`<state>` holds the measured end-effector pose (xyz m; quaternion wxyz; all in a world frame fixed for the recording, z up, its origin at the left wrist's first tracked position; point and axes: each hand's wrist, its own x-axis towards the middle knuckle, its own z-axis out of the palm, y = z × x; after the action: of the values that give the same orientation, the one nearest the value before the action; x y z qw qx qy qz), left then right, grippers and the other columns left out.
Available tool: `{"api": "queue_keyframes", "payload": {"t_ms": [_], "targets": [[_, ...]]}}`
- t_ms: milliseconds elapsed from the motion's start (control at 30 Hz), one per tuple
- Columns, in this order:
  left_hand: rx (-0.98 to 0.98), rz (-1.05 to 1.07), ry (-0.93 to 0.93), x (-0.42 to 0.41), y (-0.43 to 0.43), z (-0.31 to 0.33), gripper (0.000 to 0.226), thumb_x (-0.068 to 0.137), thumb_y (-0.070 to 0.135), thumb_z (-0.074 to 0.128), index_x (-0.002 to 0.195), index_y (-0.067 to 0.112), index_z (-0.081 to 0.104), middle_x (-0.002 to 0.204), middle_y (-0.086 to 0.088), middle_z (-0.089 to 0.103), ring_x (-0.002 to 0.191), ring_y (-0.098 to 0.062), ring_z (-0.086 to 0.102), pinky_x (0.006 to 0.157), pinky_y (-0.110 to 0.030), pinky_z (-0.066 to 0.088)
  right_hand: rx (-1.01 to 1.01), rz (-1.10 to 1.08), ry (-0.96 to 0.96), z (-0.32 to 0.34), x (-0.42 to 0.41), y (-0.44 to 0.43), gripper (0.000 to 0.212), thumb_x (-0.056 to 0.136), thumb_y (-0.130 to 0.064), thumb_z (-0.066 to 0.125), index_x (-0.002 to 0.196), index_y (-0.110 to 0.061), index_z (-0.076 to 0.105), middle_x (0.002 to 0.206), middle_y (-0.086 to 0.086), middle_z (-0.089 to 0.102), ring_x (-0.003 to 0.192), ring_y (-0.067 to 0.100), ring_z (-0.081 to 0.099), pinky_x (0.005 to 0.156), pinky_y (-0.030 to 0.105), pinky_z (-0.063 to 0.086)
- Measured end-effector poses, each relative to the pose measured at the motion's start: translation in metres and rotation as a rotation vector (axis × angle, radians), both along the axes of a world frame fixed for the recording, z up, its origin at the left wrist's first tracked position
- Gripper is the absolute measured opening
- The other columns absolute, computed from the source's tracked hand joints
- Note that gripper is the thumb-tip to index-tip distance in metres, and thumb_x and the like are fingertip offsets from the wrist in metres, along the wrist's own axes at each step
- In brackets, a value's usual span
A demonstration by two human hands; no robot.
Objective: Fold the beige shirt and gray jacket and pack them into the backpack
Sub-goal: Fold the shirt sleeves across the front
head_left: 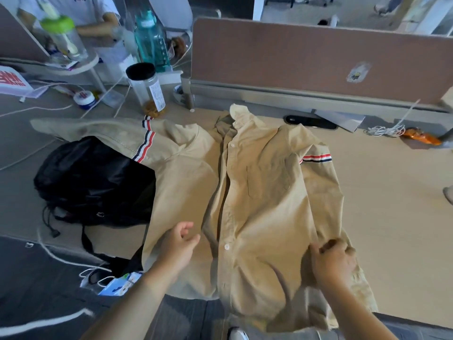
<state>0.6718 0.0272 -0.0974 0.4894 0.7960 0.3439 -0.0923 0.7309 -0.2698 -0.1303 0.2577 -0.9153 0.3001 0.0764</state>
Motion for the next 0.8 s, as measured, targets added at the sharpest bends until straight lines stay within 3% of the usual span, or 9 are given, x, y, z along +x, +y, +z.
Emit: {"api": "queue_keyframes", "payload": {"t_ms": [100,200,267,400,467,533,633,700,800], "targets": [[0.192,-0.106,-0.002,0.008,-0.013,0.013,0.041,0.090,0.028,0.059,0.130,0.032,0.049,0.133,0.001,0.051,0.111,-0.018,0.055,0.092,-0.035,0.050,0.029,-0.035,0.149,0.002,0.002,-0.027,0.070,0.083,-0.043,0.067,0.127,0.005,0.042,0.125,0.025,0.044,0.117,0.043,0.045,0.096,0.049,0.039],[0.233,-0.215,-0.023,0.022,-0.040,0.032,0.039,0.092,0.027,0.056,0.130,0.030,0.048,0.127,-0.003,0.050,0.097,-0.013,0.055,0.072,-0.019,0.043,-0.022,-0.041,0.146,0.011,0.004,-0.042,0.072,0.081,-0.050,0.065,0.126,0.002,0.043,0.124,0.023,0.045,0.115,0.041,0.046,0.094,0.048,0.042],[0.253,-0.295,-0.047,0.032,-0.060,0.043,0.039,0.092,0.025,0.055,0.130,0.029,0.049,0.128,-0.003,0.046,0.105,-0.017,0.055,0.077,-0.019,0.044,-0.088,-0.057,0.234,0.014,0.003,-0.053,0.073,0.080,-0.052,0.065,0.126,-0.001,0.043,0.126,0.020,0.047,0.117,0.037,0.046,0.097,0.044,0.041],[0.242,-0.508,-0.058,0.047,-0.094,0.043,0.044,0.092,0.021,0.055,0.134,0.027,0.046,0.139,0.001,0.038,0.122,-0.018,0.047,0.095,-0.026,0.043,0.094,-0.026,0.362,0.003,0.002,-0.081,0.030,0.076,-0.025,0.068,0.094,-0.003,0.061,0.085,0.012,0.064,0.083,0.030,0.065,0.073,0.033,0.056],[0.218,-0.627,-0.012,0.049,-0.108,0.037,0.044,0.093,0.024,0.053,0.136,0.028,0.043,0.142,0.004,0.034,0.124,-0.016,0.046,0.101,-0.031,0.042,0.081,0.054,0.389,0.006,0.005,-0.100,0.022,0.079,-0.023,0.067,0.089,-0.004,0.061,0.080,0.009,0.063,0.080,0.027,0.066,0.059,0.029,0.052],[0.221,-0.717,0.018,0.050,-0.121,0.032,0.046,0.093,0.026,0.052,0.137,0.027,0.041,0.143,0.005,0.032,0.123,-0.015,0.047,0.103,-0.033,0.043,0.109,0.077,0.281,0.030,0.009,-0.118,0.016,0.082,-0.020,0.063,0.078,-0.006,0.056,0.070,0.006,0.056,0.066,0.022,0.057,0.049,0.026,0.039],[0.227,-0.805,0.041,0.051,-0.144,0.028,0.049,0.093,0.022,0.050,0.141,0.019,0.040,0.146,-0.001,0.032,0.132,-0.017,0.041,0.108,-0.028,0.035,0.153,0.019,0.087,0.064,0.020,-0.149,0.032,0.082,-0.006,0.060,0.058,-0.009,0.039,0.055,0.005,0.040,0.056,0.020,0.041,0.049,0.028,0.027],[0.210,-0.843,0.052,0.056,-0.160,0.023,0.050,0.094,0.019,0.047,0.143,0.014,0.037,0.148,-0.006,0.031,0.136,-0.018,0.036,0.110,-0.024,0.031,0.196,-0.007,-0.019,0.088,0.034,-0.168,0.034,0.082,0.004,0.054,0.058,-0.011,0.034,0.058,0.006,0.037,0.055,0.018,0.032,0.047,0.024,0.034],[0.203,-0.880,0.051,0.058,-0.182,0.016,0.051,0.094,0.019,0.045,0.144,0.013,0.035,0.148,-0.006,0.030,0.137,-0.020,0.035,0.111,-0.027,0.031,0.258,0.033,-0.067,0.120,0.055,-0.187,0.025,0.081,0.005,0.053,0.069,-0.013,0.043,0.076,0.020,0.051,0.065,0.025,0.045,0.072,0.025,0.046]]}}
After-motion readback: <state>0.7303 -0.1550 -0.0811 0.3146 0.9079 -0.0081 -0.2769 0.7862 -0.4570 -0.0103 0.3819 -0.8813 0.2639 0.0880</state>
